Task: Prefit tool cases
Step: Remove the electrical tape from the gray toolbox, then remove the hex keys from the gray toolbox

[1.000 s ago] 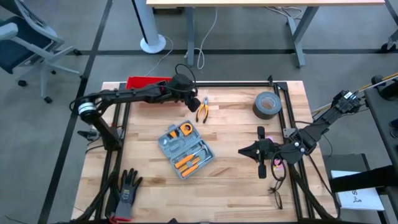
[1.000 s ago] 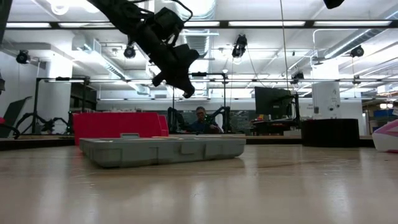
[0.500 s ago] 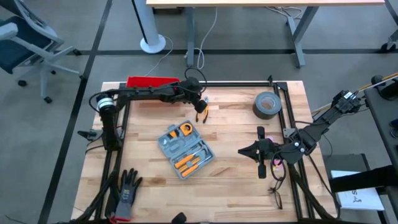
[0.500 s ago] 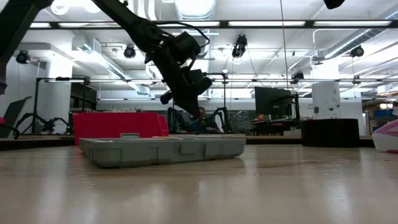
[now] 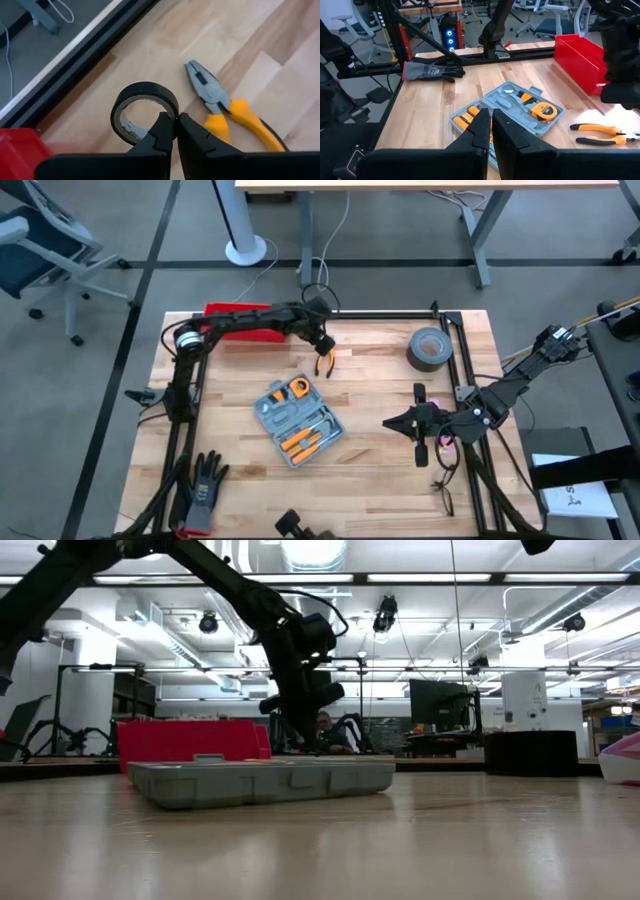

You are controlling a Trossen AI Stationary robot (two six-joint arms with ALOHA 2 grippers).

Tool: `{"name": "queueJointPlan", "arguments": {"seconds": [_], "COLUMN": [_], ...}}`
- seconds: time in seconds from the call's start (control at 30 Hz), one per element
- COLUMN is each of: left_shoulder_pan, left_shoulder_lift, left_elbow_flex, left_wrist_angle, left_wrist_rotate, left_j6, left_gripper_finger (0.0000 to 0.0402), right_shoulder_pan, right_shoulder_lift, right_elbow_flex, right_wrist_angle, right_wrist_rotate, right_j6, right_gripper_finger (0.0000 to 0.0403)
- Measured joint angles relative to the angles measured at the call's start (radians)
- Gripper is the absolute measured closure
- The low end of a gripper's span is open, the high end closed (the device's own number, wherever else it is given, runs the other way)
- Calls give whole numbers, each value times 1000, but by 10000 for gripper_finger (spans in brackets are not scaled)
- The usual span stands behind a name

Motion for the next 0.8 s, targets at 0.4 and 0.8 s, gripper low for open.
{"name": "queueJointPlan", "arguments": {"seconds": [0.4,0.8], "left_shoulder_pan": [18,2], "left_shoulder_lift": [0,1], "left_elbow_flex": [0,0], "left_wrist_angle": [-116,-139], "left_wrist_rotate": [5,87], "left_j6": [0,5], "left_gripper_finger": [350,311], "right_shoulder_pan": [0,0], "right_shoulder_lift": [0,0], "right_elbow_flex": [0,0], "right_wrist_angle": [28,25], "right_wrist_rotate": [0,0], "right_j6": [-20,-19], "right_gripper_finger": [403,403]}}
